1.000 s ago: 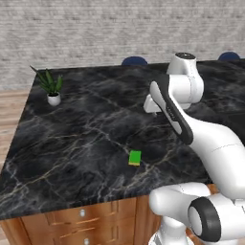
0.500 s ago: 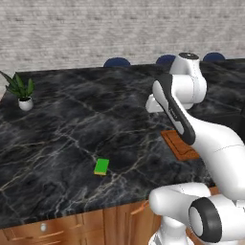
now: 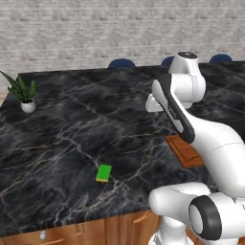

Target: Pick up the sponge from the counter and clean the cutting board by briefly scrubbing or pressing down on the cutting board. Once finished, release the sponge.

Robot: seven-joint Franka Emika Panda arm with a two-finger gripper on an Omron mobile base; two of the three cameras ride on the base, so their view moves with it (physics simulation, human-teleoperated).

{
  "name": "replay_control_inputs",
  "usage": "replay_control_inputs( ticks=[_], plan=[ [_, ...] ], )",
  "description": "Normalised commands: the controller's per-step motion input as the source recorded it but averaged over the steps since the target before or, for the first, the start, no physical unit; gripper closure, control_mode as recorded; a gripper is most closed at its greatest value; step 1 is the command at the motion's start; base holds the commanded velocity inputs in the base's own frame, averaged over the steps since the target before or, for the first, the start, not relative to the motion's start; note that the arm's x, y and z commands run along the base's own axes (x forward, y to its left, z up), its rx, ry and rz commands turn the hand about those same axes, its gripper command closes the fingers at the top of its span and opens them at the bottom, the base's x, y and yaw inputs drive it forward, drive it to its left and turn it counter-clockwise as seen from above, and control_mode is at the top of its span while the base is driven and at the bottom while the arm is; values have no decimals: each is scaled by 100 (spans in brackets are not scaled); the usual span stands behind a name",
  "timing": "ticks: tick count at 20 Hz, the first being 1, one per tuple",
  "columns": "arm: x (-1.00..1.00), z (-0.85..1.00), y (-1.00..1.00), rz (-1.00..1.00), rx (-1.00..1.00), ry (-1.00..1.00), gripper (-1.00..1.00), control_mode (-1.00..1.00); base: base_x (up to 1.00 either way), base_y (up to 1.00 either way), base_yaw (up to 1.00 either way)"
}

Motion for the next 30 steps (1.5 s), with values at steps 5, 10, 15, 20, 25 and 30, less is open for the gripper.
replay_control_inputs(
  ticks=[5, 10, 15, 20, 25, 30],
  plan=[
    [0, 0, 0, 0, 0, 0, -100, 100, 12, -6, 1],
    [0, 0, 0, 0, 0, 0, -100, -100, 0, 0, 0],
    [-19, -31, 56, 0, -1, 5, -100, -100, 0, 0, 0],
    [-9, -66, 100, -1, -12, 13, -100, -100, 0, 0, 0],
    [-1, -79, 100, -2, -3, 15, -100, -100, 0, 0, 0],
    [0, -82, 65, -3, 4, 18, -100, -100, 0, 0, 0]
  ],
)
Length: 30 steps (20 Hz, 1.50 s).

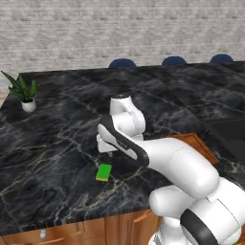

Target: Pick up the sponge from the counter and clean the cutting board by briefly scrubbing or pressing down on the cutting board. Once finished, release the sponge.

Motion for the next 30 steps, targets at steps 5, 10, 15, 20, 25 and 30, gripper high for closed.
replay_control_inputs(
  ticks=[5, 10, 15, 20, 25, 30],
  plan=[
    [-3, -66, 30, -6, -2, 15, -100, -100, 0, 0, 0],
    [40, -44, 20, -20, -6, 14, -100, -100, 0, 0, 0],
    [39, -26, 18, -22, -2, 5, -100, -100, 0, 0, 0],
    [24, -22, 22, -18, -4, 13, -100, -100, 0, 0, 0],
    [2, -28, 0, -9, -3, 8, -100, -100, 0, 0, 0],
    [1, -18, 0, -6, -1, 3, -100, -100, 0, 0, 0]
  ],
)
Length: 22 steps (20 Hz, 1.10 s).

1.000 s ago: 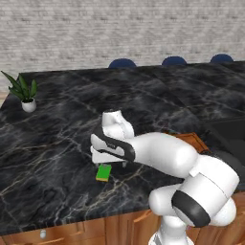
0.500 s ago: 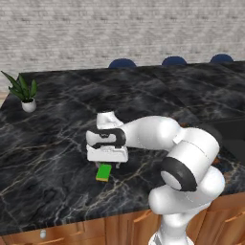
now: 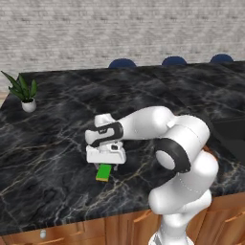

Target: Pick up the sponge from the counter and clean the cutting board by briefly scrubbing or pressing down on the cutting board. Once finished, release the sponge.

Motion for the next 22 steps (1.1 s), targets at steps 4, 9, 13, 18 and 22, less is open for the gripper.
replay_control_inputs(
  ticks=[4, 9, 13, 18, 22],
  plan=[
    [0, -15, 0, -2, -2, 0, -100, -100, 0, 0, 0],
    [0, -20, 0, 0, -1, 0, -100, -100, 0, 0, 0],
    [0, -16, 0, 0, 0, -1, -100, -100, 0, 0, 0],
    [0, -17, 0, 0, 0, 0, -100, -100, 0, 0, 0],
    [0, -17, 0, 0, 0, -1, -100, -100, 0, 0, 0]
  ],
)
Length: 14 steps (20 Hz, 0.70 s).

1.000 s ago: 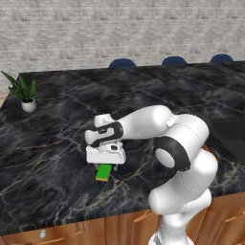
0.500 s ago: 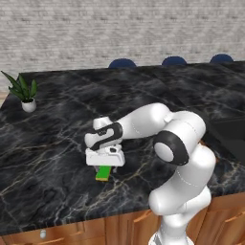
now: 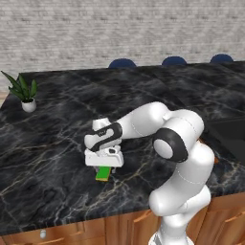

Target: Pick up the sponge from the counter and clean the cutting board by briefly scrubbing or pressing down on the cutting board. Once finished, release the sponge.

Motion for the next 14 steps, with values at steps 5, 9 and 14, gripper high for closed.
replay_control_inputs(
  ticks=[5, 9, 14],
  plan=[
    [0, -21, 2, 0, 0, -4, -100, -100, 0, 0, 0],
    [0, -26, 3, 0, 0, -13, -100, -100, 0, 0, 0],
    [0, -26, 4, 0, 0, -14, -100, -100, 0, 0, 0]
  ],
)
